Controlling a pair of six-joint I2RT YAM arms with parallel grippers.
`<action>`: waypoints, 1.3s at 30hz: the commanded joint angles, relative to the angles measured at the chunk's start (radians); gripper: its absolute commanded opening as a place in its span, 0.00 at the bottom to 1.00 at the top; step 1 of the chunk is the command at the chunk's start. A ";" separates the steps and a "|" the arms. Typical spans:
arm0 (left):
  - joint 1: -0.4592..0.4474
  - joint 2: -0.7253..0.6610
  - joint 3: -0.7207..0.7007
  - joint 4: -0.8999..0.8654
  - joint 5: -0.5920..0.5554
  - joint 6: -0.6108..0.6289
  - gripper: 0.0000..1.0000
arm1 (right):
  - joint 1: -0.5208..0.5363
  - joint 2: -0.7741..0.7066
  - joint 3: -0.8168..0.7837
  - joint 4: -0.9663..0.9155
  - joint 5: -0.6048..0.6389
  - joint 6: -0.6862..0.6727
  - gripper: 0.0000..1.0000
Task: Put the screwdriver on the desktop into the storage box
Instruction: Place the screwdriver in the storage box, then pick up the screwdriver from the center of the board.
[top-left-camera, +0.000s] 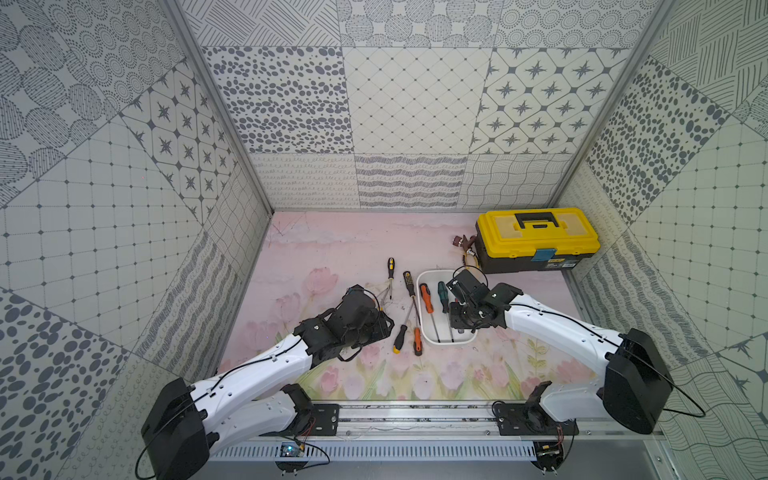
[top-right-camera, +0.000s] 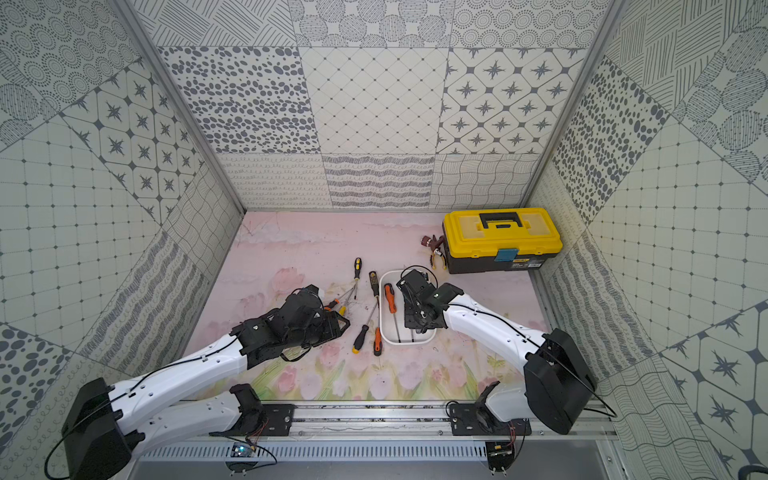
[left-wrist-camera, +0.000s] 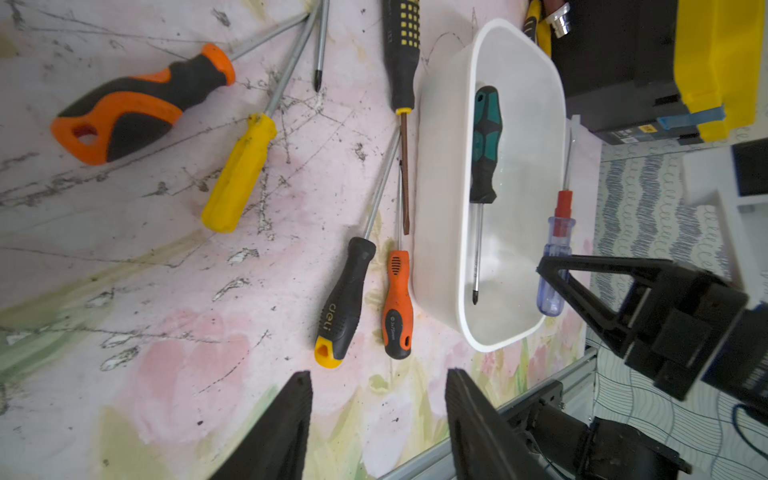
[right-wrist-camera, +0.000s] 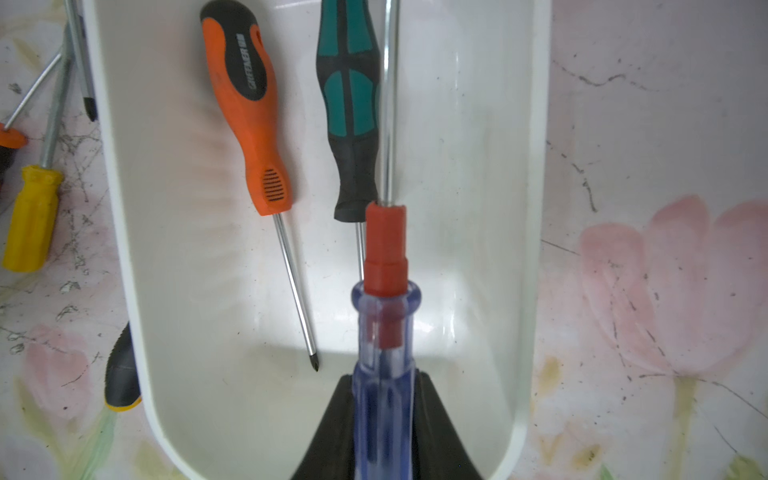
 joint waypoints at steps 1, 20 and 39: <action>-0.003 0.053 0.053 -0.074 -0.089 0.070 0.58 | 0.000 0.016 0.029 -0.014 0.064 -0.030 0.01; 0.063 0.326 0.344 -0.086 -0.139 0.163 0.63 | 0.063 -0.126 0.046 -0.021 0.041 -0.027 0.51; 0.181 0.890 0.833 -0.089 -0.006 0.276 0.55 | 0.166 -0.185 0.009 0.093 0.005 0.042 0.35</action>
